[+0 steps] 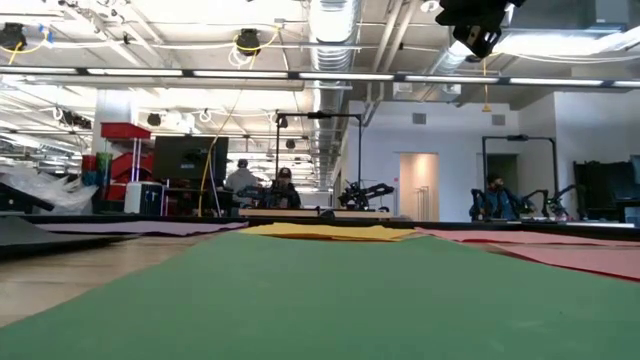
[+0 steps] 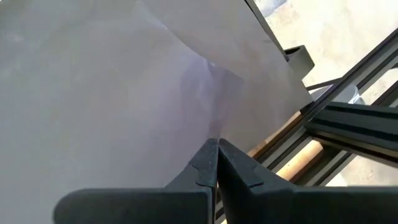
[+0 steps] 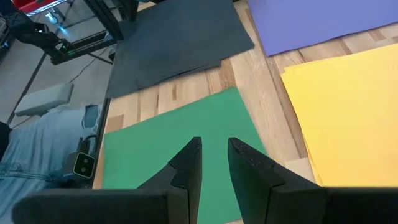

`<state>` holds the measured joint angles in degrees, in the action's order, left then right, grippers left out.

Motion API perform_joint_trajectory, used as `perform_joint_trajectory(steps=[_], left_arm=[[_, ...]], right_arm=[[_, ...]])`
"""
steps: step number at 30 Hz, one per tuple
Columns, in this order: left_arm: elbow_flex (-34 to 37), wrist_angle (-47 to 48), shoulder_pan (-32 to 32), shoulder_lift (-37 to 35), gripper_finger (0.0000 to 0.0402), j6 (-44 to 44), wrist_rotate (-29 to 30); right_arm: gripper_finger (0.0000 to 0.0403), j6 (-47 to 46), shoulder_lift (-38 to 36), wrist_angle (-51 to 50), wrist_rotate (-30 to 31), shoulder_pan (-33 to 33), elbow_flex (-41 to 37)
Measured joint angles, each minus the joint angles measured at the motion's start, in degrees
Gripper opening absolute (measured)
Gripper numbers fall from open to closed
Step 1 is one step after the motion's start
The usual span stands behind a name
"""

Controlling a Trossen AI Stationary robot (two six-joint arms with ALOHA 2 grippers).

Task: Organize paper
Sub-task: Stack the black paper on top of the black paper

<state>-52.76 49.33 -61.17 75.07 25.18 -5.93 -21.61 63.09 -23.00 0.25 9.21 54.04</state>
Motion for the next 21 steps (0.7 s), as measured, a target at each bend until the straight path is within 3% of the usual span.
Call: perform_joint_trajectory(steps=[8, 21], left_arm=[[2.01, -0.42, -0.12, 0.04, 0.0011, 9.30, -1.90], [2.06, -4.56, -0.13, 0.04, 0.0112, 23.23, -2.98]], right_arm=[[0.0077, 0.02, 0.00, 0.00, 0.00, 0.00, 0.00], [0.0077, 0.05, 0.00, -0.04, 0.00, 0.00, 0.00]])
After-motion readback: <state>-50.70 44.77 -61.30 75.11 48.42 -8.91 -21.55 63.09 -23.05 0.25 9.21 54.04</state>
